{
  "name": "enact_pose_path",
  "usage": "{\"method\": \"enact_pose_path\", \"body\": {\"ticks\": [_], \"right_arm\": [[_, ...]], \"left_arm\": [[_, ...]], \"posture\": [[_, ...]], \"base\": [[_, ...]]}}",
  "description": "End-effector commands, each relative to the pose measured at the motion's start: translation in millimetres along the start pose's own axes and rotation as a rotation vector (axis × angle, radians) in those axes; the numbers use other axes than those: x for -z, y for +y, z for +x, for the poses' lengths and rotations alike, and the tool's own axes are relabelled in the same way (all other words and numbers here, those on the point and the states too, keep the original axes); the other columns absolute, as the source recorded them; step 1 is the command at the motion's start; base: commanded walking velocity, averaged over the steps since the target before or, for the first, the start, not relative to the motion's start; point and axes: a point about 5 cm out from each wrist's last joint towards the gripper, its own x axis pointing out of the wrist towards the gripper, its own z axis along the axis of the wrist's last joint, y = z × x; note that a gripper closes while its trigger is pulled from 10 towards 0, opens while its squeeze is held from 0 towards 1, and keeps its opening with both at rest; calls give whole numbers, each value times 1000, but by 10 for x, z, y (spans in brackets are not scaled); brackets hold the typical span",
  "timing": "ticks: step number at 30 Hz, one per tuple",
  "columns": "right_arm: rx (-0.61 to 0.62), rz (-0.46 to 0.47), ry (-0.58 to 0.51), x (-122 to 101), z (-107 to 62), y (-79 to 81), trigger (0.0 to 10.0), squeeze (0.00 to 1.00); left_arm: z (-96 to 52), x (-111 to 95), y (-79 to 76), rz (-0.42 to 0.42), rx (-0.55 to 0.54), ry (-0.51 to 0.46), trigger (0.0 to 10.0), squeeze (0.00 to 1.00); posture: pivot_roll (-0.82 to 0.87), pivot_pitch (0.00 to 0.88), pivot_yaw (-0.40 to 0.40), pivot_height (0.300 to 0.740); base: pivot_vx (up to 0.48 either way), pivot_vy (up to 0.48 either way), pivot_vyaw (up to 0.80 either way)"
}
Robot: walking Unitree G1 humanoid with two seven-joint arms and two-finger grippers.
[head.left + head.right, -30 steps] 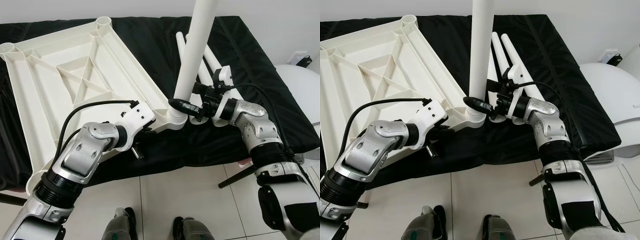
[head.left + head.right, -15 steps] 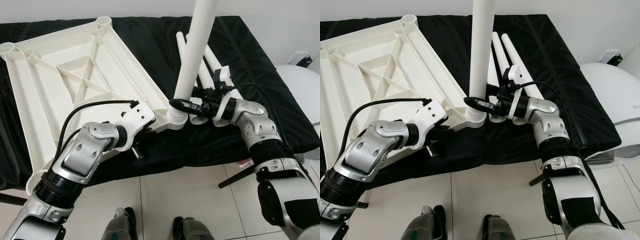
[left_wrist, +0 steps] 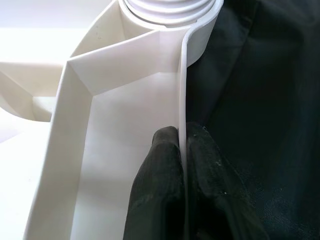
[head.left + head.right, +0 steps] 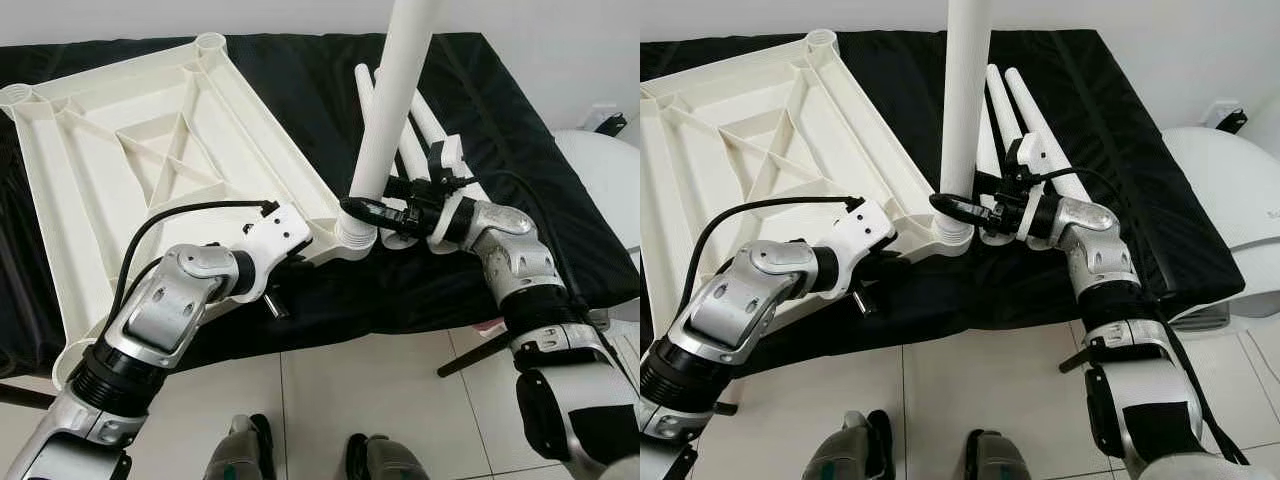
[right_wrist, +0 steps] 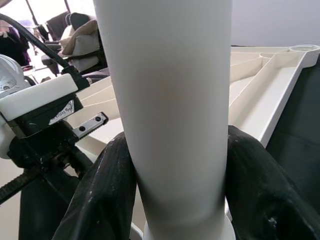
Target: Building children table
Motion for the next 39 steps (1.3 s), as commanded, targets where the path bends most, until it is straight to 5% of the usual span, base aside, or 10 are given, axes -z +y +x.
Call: {"method": "enact_pose_path", "body": {"ticks": [1,15,32,39], "right_arm": [[73,10,-3,51,-76,30,0,0],[380,65,-28,166,-10,169,0,0],[810,31,-17,291,446,502,0,0],[885,46,-9,330,520,609,0,0]], "left_arm": [[-74,15,68,-10,-70,1,10000,0],[-67,16,66,-16,-69,0,10000,0],[-54,8,59,-19,-69,-2,10000,0],[-61,10,63,-20,-72,-1,10000,0]], "posture": [[-6,198,-26,740],[-10,203,-21,740],[-11,207,-19,740],[-2,203,-20,740]], "base": [[0,0,0],[0,0,0],[0,0,0],[0,0,0]]}}
